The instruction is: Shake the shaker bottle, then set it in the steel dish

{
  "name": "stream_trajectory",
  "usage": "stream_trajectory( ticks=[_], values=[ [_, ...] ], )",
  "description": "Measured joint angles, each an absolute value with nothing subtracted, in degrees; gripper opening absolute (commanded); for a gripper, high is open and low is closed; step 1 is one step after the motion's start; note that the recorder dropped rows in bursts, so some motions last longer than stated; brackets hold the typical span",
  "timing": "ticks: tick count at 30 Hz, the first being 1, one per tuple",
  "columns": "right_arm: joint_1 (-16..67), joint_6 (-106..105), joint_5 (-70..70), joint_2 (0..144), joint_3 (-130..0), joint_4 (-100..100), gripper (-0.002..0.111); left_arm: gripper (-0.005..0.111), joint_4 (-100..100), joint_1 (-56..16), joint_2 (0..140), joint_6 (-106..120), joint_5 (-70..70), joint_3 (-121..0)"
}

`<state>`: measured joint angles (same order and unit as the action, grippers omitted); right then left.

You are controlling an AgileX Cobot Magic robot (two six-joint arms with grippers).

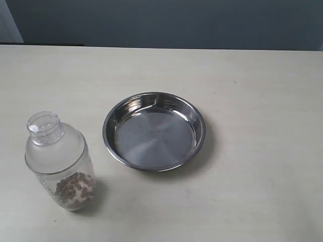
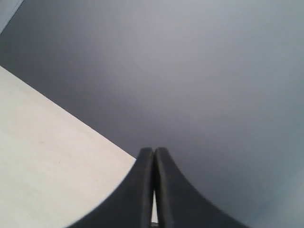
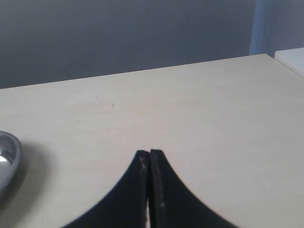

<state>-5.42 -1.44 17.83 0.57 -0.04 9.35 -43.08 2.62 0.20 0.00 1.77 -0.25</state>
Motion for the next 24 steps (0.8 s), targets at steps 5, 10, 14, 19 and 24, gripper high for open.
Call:
stream_trajectory(
  ticks=[5,10,14,19,24],
  values=[
    [-5.42,-1.44,17.83,0.57,-0.04,9.35,-0.001,0.016,-36.71,2.62,0.20,0.00,2.42,-4.98],
    [-5.42,-1.44,17.83,0.57,-0.04,9.45,-0.001,0.058,-20.20,1.87,4.63,0.00,5.14,-16.84],
    [-5.42,-1.44,17.83,0.57,-0.04,9.45,-0.001,0.084,-13.26,0.12,15.56,-0.67,4.86,-25.24],
    [-5.42,-1.44,17.83,0.57,-0.04,9.56,-0.001,0.077,-11.28,-3.57,28.55,-2.05,2.06,-30.21],
    [-5.42,-1.44,17.83,0.57,-0.04,9.56,-0.001,0.069,-2.73,-9.37,36.06,-2.30,4.20,-31.36]
  ],
)
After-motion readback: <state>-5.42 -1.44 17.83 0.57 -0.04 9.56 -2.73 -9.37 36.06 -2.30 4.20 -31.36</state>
